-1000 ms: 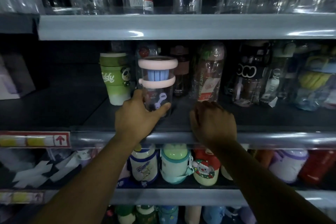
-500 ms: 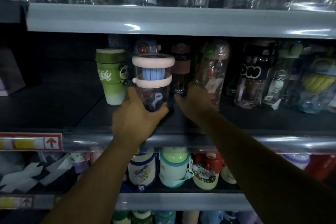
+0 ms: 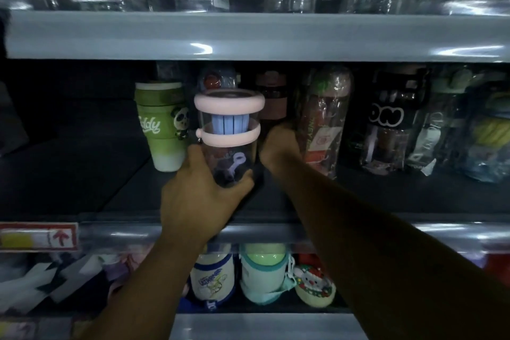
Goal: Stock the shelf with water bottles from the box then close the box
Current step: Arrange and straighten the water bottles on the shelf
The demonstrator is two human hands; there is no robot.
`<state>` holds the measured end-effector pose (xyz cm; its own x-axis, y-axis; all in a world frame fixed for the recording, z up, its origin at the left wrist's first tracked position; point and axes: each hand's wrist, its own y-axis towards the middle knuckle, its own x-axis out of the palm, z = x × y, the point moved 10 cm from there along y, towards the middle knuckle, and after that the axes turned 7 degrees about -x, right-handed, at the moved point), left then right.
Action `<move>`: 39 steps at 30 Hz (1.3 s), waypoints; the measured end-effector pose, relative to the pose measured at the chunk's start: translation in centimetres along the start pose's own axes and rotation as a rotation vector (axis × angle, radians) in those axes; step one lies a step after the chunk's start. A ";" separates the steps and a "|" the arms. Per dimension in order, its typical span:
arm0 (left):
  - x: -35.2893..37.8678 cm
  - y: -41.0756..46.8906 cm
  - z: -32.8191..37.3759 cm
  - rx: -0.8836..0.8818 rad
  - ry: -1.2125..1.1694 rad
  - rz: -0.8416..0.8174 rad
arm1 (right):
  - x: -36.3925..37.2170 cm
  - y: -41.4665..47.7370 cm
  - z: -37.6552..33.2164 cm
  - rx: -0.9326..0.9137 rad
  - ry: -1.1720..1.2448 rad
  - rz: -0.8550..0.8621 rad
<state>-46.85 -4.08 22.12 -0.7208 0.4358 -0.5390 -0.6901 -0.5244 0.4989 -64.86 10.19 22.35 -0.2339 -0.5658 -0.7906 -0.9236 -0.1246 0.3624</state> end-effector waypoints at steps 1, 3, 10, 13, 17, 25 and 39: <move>0.0 0.0 0.0 0.003 0.002 0.005 | 0.3 0.1 0.2 -0.006 0.018 0.006; 0.0 -0.1 0.0 0.009 0.012 0.007 | 1.3 0.5 0.1 -0.012 0.043 0.011; 0.1 -0.1 0.2 0.008 0.028 -0.012 | 1.8 1.0 0.5 -0.010 0.162 0.081; 0.2 -0.1 0.2 0.012 0.023 -0.020 | 1.5 1.2 0.9 0.022 0.105 0.081; 0.2 0.0 0.1 0.009 0.023 -0.030 | 0.3 0.3 -0.2 -0.019 0.135 0.002; 0.3 0.0 0.3 0.027 0.023 -0.061 | -3.2 -6.8 1.1 -0.108 0.664 -0.139; 0.6 -0.7 1.5 0.175 -0.104 -0.206 | -3.3 -8.3 -1.9 -0.267 0.808 -0.070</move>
<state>-46.90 -2.39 22.50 -0.5606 0.5974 -0.5735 -0.8172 -0.2867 0.5001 -55.81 11.55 22.92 0.2032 -0.9446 -0.2578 -0.8015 -0.3118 0.5103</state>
